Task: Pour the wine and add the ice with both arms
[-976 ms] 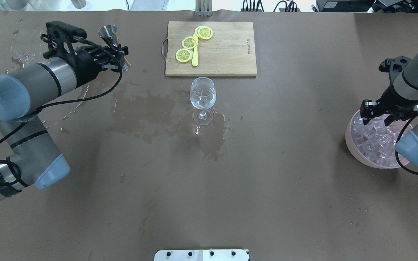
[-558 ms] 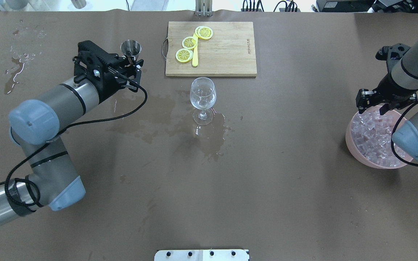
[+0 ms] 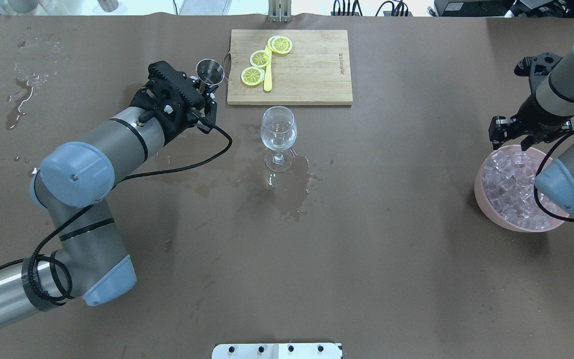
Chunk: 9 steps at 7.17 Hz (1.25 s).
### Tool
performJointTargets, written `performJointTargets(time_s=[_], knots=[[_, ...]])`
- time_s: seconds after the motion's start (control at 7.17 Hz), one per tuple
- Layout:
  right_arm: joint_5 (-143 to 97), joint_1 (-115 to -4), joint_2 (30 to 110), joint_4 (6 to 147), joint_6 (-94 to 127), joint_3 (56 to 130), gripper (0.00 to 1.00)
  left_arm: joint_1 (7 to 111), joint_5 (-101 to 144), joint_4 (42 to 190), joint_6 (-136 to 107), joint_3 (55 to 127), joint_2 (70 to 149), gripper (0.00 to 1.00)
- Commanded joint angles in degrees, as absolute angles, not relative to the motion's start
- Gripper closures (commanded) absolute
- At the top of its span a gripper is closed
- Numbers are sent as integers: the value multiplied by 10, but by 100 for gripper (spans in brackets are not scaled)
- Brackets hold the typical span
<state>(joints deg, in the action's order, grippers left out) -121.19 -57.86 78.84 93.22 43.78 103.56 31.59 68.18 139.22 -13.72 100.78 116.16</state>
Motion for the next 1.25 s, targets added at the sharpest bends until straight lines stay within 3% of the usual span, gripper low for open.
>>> performJointTargets(time_s=[0.0, 1.12], knots=[[-1211, -578, 784, 933, 438, 1030, 37, 313, 677, 1319, -125, 1020, 1193, 100], [-1202, -566, 789, 934, 446, 1031, 39, 265, 571, 1200, -53, 1018, 1225, 100]])
